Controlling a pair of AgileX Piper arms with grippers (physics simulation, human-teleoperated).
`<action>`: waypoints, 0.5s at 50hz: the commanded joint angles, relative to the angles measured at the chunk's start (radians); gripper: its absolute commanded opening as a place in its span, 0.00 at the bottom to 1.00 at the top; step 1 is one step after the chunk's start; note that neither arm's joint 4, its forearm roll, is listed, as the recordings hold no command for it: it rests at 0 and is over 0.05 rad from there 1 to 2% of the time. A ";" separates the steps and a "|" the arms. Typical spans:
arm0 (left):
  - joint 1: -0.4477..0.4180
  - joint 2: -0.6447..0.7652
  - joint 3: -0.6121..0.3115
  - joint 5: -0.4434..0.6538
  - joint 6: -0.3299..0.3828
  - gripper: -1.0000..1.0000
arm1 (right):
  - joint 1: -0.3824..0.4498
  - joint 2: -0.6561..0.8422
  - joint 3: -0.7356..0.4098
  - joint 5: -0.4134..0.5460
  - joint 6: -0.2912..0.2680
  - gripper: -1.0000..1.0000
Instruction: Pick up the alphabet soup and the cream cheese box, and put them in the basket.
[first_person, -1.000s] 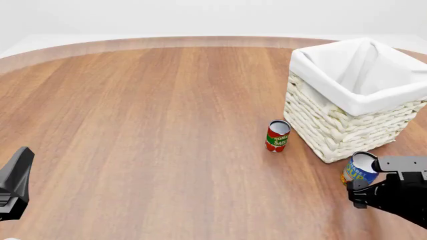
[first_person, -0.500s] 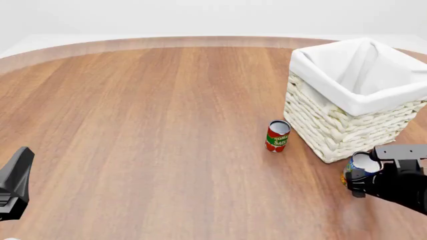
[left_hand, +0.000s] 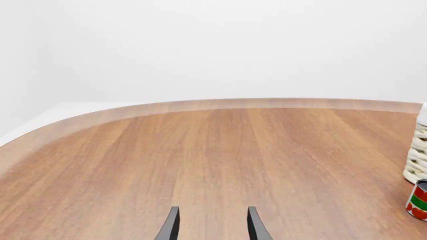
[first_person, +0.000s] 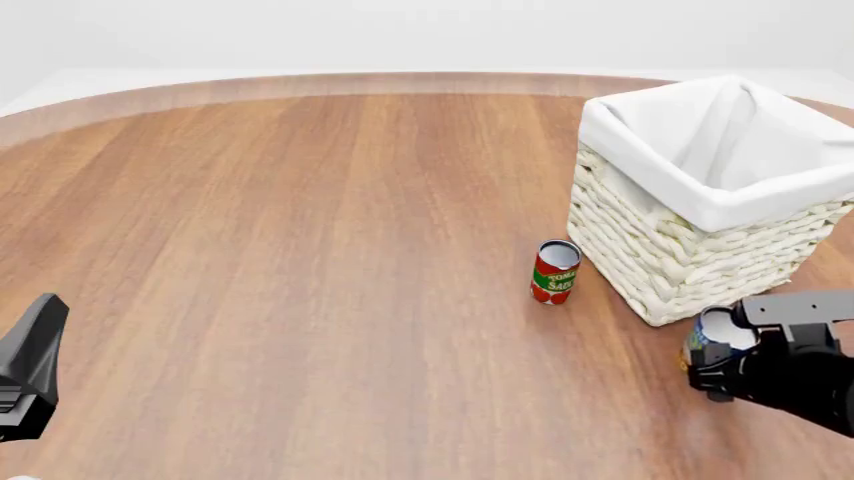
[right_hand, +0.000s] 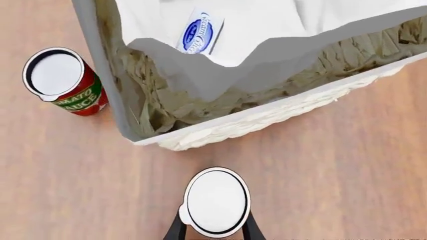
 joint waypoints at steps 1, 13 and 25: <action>0.000 0.000 0.000 0.000 0.000 1.00 | 0.008 -0.043 0.002 0.029 0.019 0.00; 0.000 0.000 0.000 0.000 0.000 1.00 | 0.001 -0.186 -0.012 0.167 0.002 0.00; 0.000 0.000 0.000 0.000 0.000 1.00 | -0.005 -0.293 -0.028 0.277 -0.012 0.00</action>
